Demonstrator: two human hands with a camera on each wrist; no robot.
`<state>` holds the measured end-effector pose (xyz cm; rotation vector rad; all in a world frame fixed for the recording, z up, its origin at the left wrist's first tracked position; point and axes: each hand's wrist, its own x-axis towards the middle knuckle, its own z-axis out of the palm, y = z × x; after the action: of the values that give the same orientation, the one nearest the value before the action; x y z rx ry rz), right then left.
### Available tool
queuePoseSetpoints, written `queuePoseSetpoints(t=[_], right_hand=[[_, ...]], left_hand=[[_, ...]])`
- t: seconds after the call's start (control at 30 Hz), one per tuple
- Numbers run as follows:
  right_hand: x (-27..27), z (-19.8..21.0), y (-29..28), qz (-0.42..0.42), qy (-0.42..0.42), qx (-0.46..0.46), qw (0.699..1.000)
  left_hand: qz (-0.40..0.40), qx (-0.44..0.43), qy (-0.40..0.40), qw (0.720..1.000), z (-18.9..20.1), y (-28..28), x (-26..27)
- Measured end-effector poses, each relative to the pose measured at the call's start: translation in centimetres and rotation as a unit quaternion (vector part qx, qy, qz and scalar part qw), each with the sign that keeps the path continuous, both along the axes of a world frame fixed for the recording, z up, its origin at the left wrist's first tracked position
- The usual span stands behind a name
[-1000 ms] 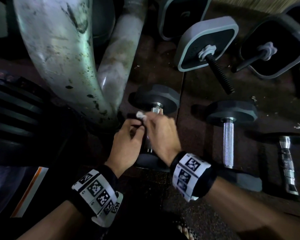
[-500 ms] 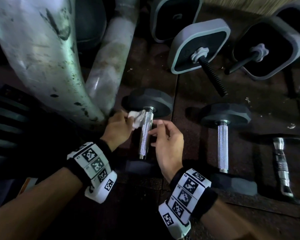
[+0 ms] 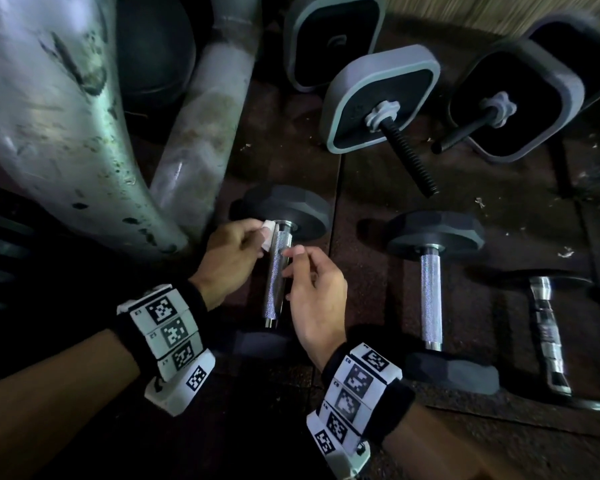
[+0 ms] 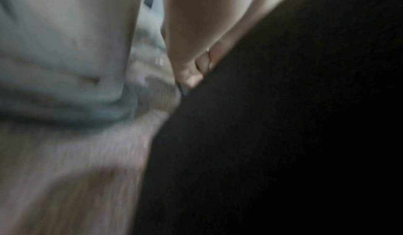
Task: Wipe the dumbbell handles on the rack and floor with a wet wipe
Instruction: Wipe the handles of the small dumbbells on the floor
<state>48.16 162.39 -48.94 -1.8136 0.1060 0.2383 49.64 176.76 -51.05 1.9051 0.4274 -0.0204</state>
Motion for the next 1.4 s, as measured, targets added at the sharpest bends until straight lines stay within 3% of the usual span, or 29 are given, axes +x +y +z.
queuePoseSetpoints(t=[0.1,0.2,0.27,0.37,0.47,0.53,0.63,0.7,1.07,1.27,1.4], right_hand=[[-0.1,-0.1,0.0,-0.019,-0.016,0.011,1.0],[0.3,-0.6,-0.1,0.008,0.007,0.071,0.997],[0.8,-1.0,-0.4,0.064,0.007,0.067,0.996],[1.9,-1.0,-1.0,0.089,-0.01,0.03,0.996],[3.3,-1.5,-2.2,0.008,0.01,0.016,1.0],[4.5,-2.5,-3.1,-0.025,0.037,-0.043,0.998],[5.3,-3.2,-2.2,0.054,0.064,-0.128,0.988],[5.4,-3.2,-0.5,0.097,0.062,-0.13,0.985],[1.2,-3.2,-1.7,0.129,0.051,-0.078,0.987],[5.2,-2.1,0.0,0.084,0.053,-0.086,0.991],[1.7,-3.1,-1.8,0.141,0.066,-0.102,0.983]], left_hand=[[-0.042,0.107,-0.081,0.99,1.7,0.1,-0.7],[-0.076,0.115,-0.139,0.981,3.4,-0.7,-1.7],[-0.051,0.12,-0.15,0.98,3.4,-1.4,-2.2],[0.042,0.06,-0.138,0.988,3.0,-1.6,-3.1],[0.072,0.022,-0.109,0.991,2.6,-1.7,-5.2],[0.09,0.014,-0.083,0.992,1.8,-2.3,-7.0],[0.149,-0.024,-0.053,0.987,0.5,-3.3,-8.8],[0.173,-0.029,-0.056,0.983,0.0,-3.4,-9.1],[0.166,-0.039,-0.089,0.981,-0.1,-3.4,-9.0],[0.166,-0.046,-0.09,0.981,-0.3,-3.3,-8.9],[0.165,-0.044,-0.101,0.98,0.0,-3.3,-9.0]])
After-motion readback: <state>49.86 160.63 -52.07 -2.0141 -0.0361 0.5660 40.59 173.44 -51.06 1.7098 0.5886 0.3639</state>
